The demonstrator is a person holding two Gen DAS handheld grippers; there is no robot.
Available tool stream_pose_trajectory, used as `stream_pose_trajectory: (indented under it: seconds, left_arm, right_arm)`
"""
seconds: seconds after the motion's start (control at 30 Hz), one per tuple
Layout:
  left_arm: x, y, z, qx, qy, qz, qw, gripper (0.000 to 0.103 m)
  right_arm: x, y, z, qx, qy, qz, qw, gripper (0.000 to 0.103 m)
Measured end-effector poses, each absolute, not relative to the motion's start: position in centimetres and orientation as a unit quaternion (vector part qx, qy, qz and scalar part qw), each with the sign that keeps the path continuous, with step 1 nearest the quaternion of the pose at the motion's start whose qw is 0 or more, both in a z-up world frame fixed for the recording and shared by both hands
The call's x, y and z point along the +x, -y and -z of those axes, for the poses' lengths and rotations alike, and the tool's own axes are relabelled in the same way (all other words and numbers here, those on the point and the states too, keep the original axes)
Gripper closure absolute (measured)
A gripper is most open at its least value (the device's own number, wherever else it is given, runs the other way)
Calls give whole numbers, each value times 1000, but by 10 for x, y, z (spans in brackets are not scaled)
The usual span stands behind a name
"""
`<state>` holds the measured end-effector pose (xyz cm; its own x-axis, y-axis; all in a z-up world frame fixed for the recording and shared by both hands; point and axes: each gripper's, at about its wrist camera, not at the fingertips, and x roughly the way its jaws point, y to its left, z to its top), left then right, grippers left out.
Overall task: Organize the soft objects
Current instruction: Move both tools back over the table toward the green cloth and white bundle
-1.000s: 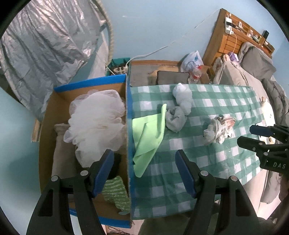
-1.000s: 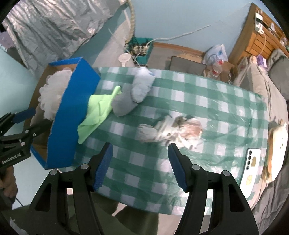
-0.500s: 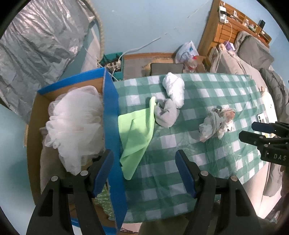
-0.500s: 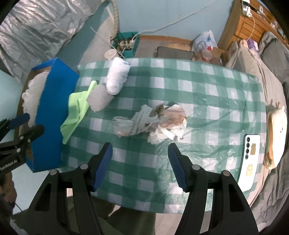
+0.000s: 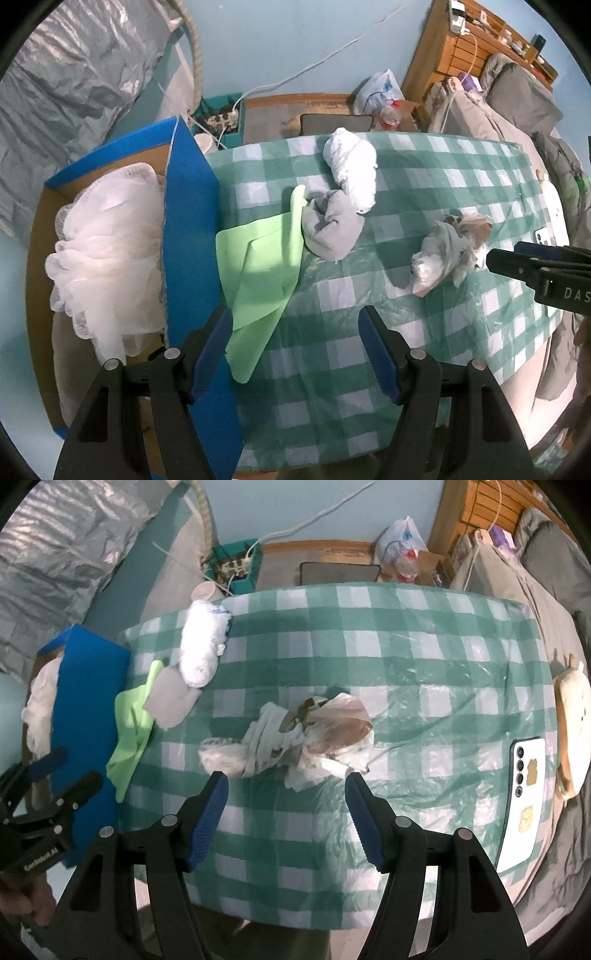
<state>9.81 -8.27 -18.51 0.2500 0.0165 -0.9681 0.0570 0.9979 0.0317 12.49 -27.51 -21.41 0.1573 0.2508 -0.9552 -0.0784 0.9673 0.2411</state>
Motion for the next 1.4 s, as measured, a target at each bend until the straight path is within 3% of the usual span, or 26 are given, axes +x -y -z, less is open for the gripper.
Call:
stream_pose_trajectory:
  seconds: [0.57, 0.93, 1.4]
  left_arm:
    - [119, 82, 208, 29, -620, 12, 784, 31]
    - [127, 87, 214, 28, -614, 5, 789, 22]
    - [126, 86, 212, 14, -610, -3, 792, 21]
  right_arm:
    - [149, 274, 241, 129, -654, -52, 743, 35]
    - [152, 257, 265, 98, -677, -54, 727, 33]
    - [158, 238, 284, 50, -682, -75, 725, 32]
